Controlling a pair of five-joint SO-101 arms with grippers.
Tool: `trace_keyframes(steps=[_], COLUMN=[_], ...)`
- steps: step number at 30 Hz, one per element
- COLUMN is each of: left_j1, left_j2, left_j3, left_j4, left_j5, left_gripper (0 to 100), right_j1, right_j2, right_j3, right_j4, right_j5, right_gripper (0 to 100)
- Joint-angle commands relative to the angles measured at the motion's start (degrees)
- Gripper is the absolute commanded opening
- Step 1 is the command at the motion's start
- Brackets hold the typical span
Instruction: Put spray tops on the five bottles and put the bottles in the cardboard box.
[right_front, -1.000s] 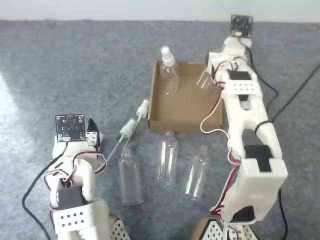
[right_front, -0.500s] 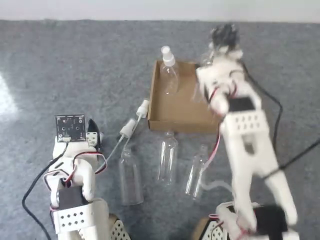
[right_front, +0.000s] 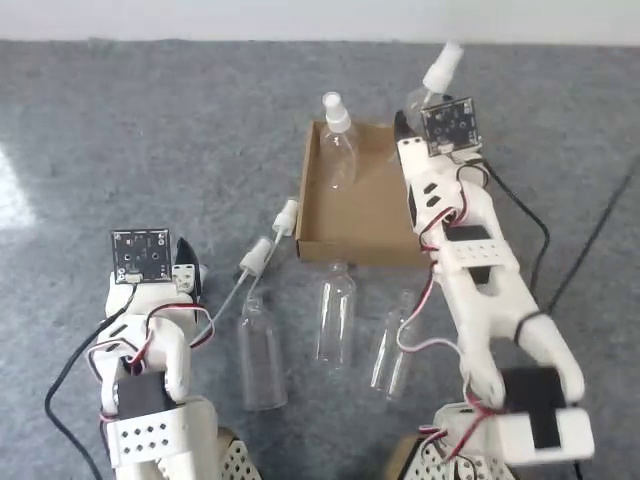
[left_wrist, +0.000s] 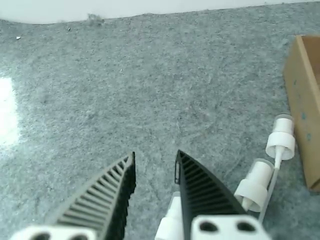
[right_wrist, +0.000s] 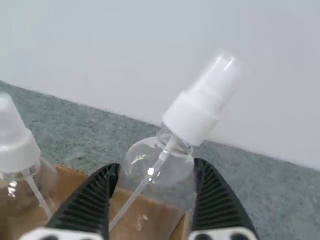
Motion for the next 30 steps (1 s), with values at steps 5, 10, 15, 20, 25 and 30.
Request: trace_keyframes(steps=[5,10,15,20,25,30], left_j1=[0.2,0.2,0.2,0.2,0.2,0.2], left_j2=[-0.7,-0.7,-0.7,-0.7,-0.7,-0.7], left_j3=[-0.4,-0.4,-0.4,-0.4,-0.4,-0.4], left_j4=[-1.7,-1.7,-1.7,-1.7,-1.7,-1.7], left_j5=[-0.4,-0.4,-0.4,-0.4,-0.4,-0.4], left_gripper=[11,11,11,11,11,11], right_j1=[0.5,0.1,-0.4,-0.1,-0.4,-0.3], right_j2=[4.9,9.1,12.5,15.6,18.9,20.9], right_j3=[-0.4,-0.7,-0.7,-1.8,-2.3,-2.3], right_j4=[-11.9,-15.8,-20.2,-21.7,-25.2,-26.6], right_j5=[4.7,4.7,4.7,4.8,4.8,4.8], right_gripper=[0.6,0.6,0.6,0.6,0.6,0.6])
